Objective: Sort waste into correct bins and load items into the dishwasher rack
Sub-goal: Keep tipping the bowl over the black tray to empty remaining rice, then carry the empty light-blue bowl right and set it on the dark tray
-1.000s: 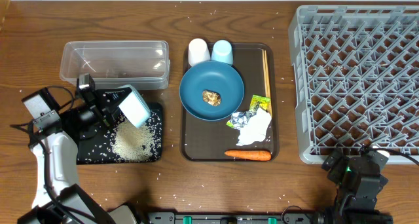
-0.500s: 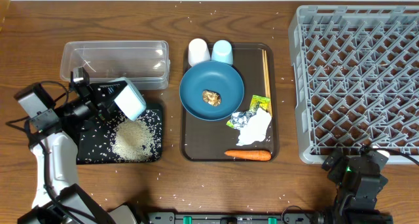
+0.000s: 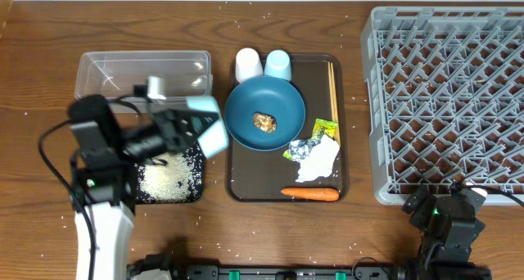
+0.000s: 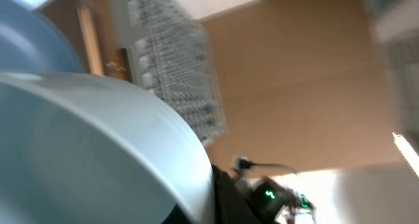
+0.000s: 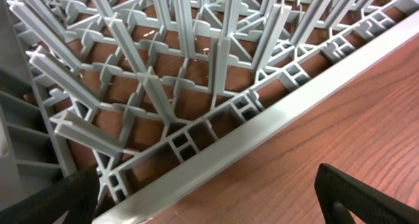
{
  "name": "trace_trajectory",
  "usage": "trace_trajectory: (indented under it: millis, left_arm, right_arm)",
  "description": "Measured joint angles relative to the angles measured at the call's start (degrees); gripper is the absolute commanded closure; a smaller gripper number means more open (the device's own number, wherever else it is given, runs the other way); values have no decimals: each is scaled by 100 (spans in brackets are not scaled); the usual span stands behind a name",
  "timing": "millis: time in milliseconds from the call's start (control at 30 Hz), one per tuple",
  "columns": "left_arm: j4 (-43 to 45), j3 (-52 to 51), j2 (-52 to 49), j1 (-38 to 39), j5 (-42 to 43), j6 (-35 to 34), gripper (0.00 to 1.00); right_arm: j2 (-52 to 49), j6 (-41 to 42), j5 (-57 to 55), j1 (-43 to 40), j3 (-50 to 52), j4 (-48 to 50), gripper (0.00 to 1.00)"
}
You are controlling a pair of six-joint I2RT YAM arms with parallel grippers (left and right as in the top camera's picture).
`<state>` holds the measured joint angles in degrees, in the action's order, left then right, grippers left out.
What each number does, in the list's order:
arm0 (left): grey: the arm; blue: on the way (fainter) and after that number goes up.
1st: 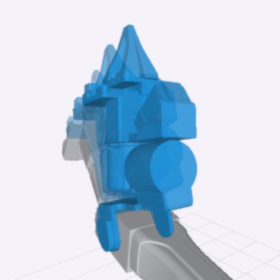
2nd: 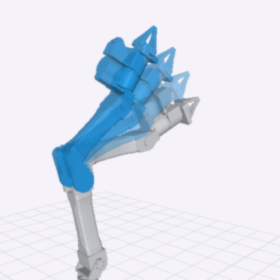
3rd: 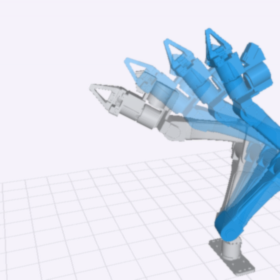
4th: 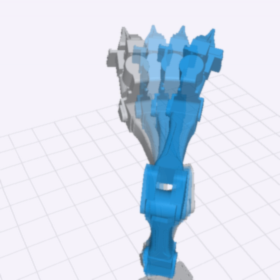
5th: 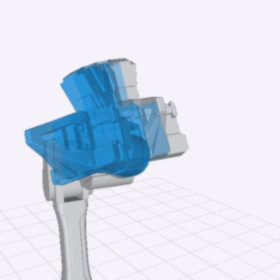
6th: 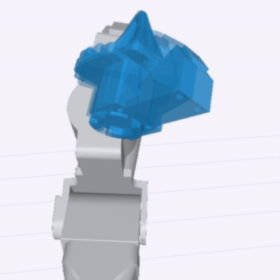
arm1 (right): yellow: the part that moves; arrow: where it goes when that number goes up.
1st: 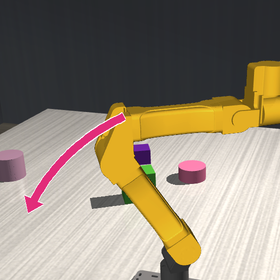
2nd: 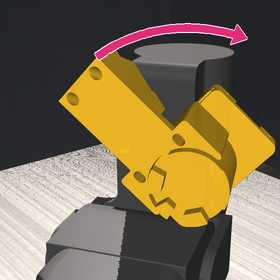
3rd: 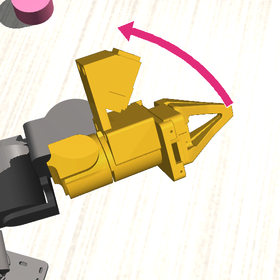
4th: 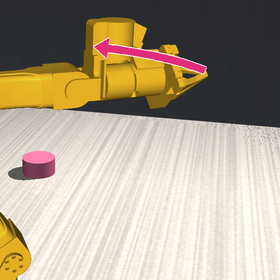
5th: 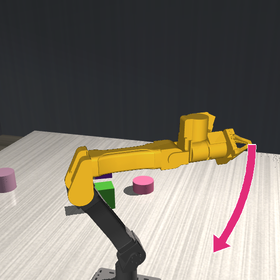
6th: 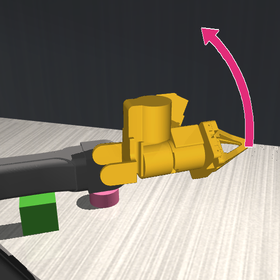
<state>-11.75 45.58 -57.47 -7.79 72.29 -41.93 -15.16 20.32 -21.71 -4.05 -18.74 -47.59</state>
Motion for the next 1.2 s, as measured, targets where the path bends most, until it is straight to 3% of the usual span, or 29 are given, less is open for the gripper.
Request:
trace_trajectory:
  millis: [233,533,800,1000,1200]
  left_arm:
    - [-1803,2,713,1799,-3270,352,94]
    - [-1506,2,118,4133,-5766,404,94]
    - [-1266,2,-1298,5158,-6719,87,94]
    - [-1110,2,-2251,5377,-6843,-164,94]
    - [-1095,2,-2538,5377,-6846,-310,93]
  right_arm:
    - [2,0,4,0,0,2,1]
    - [2,0,4,0,0,0,1]
    - [0,0,4,0,0,0,1]
    - [0,0,4,0,0,0,1]
    - [2,0,4,0,0,0,1]
